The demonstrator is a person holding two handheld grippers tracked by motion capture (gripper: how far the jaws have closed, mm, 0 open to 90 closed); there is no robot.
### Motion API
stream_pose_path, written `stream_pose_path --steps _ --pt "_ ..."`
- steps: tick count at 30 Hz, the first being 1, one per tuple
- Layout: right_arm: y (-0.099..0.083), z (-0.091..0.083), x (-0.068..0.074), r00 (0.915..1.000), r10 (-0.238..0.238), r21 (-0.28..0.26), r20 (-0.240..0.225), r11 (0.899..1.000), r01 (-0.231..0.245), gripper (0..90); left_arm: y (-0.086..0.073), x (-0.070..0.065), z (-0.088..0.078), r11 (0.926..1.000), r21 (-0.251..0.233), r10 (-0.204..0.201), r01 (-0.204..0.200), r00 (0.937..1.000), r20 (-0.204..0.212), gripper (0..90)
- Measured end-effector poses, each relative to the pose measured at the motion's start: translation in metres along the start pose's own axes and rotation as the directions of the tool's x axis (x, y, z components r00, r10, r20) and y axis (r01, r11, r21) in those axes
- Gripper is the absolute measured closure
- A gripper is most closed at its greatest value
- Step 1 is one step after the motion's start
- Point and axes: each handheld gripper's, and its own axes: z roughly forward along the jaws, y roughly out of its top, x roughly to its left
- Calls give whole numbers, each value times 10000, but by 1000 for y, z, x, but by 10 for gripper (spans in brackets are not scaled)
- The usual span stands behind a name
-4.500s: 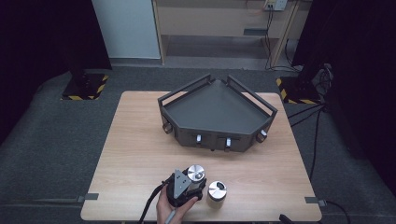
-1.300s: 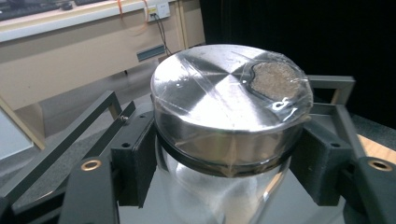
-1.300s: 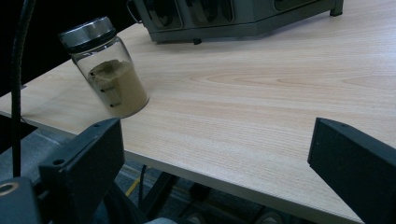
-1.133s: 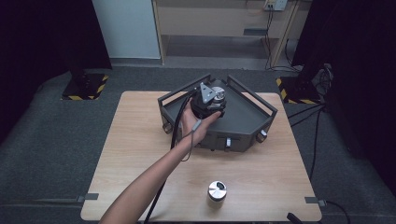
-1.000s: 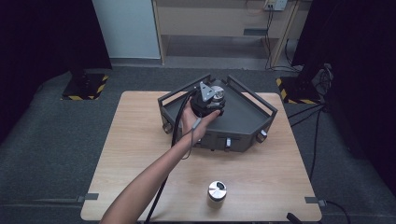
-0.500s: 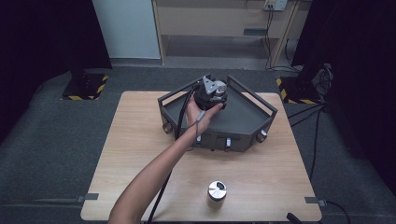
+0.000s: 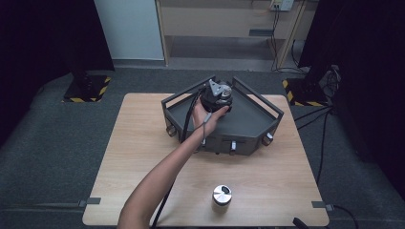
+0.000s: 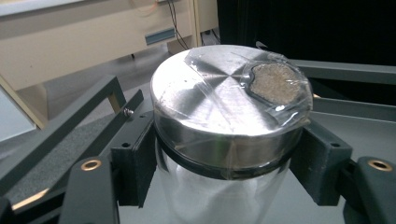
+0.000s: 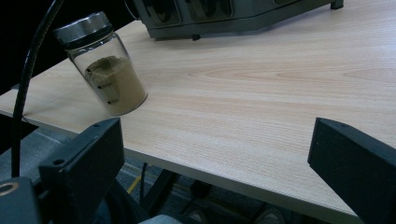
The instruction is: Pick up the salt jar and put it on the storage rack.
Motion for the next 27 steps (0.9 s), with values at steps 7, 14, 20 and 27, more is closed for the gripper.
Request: stream_pose_path --steps 7,14,20,27 --pt "0 0 0 10000 1 -11 -37 10000 -1 43 -4 2 5 9992 97 -384 384 9993 27 305" --pt "0 1 1 10000 -31 3 -87 10000 31 43 -11 3 5 9978 -68 -659 659 9978 -49 303" --pt "0 1 2 9999 -34 -3 -123 10000 34 43 -16 -2 5 9968 -267 -755 750 9970 -182 303" --pt "1 1 3 9999 -53 -14 -151 10000 53 43 -19 -4 5 9965 -374 -756 746 9968 -251 303"
